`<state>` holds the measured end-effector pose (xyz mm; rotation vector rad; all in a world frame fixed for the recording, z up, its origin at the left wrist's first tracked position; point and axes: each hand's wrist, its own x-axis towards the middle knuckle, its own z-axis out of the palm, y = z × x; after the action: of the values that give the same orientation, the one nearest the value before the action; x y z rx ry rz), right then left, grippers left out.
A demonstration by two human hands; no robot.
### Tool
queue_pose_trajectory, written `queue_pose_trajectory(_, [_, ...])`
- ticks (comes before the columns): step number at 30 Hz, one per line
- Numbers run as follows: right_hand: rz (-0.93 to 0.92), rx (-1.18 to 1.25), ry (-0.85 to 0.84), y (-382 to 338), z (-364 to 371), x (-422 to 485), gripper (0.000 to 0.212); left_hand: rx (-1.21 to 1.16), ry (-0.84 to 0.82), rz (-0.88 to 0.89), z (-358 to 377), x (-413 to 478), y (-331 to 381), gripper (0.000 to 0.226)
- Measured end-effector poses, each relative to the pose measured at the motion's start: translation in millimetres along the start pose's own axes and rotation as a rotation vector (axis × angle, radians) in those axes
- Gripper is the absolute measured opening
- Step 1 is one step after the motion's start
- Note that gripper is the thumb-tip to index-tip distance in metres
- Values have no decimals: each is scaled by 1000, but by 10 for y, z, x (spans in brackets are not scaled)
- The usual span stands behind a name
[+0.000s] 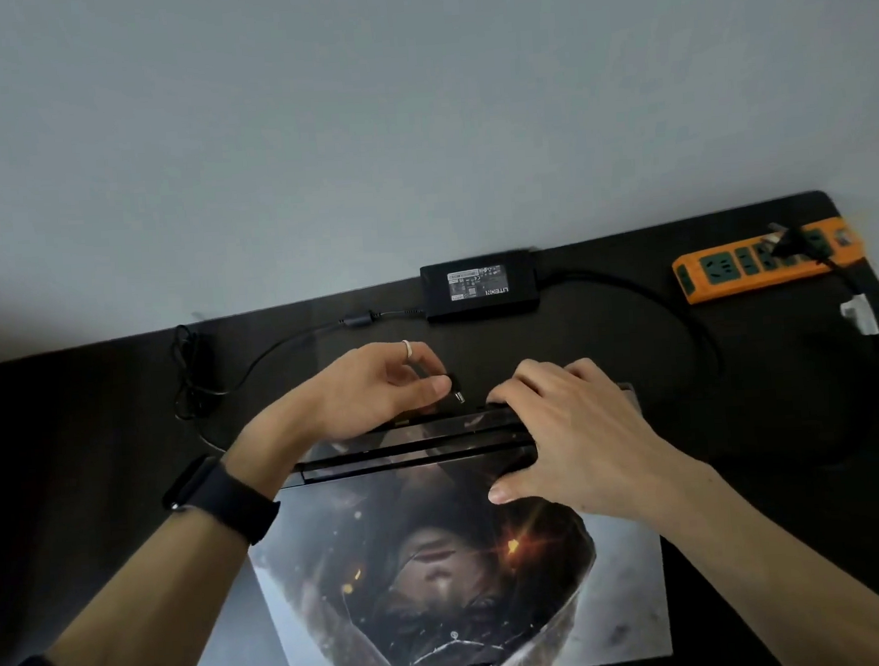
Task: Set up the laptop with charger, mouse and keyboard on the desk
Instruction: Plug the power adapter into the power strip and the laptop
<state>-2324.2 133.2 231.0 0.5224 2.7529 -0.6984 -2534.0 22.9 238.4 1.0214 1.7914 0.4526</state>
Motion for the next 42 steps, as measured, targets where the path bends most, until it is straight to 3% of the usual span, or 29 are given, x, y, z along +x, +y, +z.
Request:
queue_pose_trajectory(11, [-5,-29,58,-87,7,-113,76,13,-32,28,9,-93,132,16])
queue_pose_trajectory(23, [1,-16,50,-47,77,-84,75,274,-16,4,97,-15,238,17])
queue_pose_trajectory(28, [-3,9,-4,-30,125,-48,77,341,-27,-16,155,-39,211,28])
queue_pose_trajectory(31, [-5,7,-32,-9,117,12,79,177,17,-182,109,-186,-94,51])
queue_pose_trajectory(33, [-1,1,-56,-10,113,75,80,87,222,-280,-32,-329,-482,54])
queue_pose_trajectory(36, [16,6,-89,6,143,153,83,250,495,-495,-263,-572,-1123,45])
queue_pose_trajectory(39, [44,30,-115,31,179,207,87,468,390,-884,-272,-761,-1457,59])
queue_pose_trajectory(40, [55,35,-124,34,184,226,87,409,324,-960,-252,-780,-1518,71])
queue_pose_trajectory(42, [67,36,-139,28,189,258,88,54,235,-976,-194,-762,-1546,81])
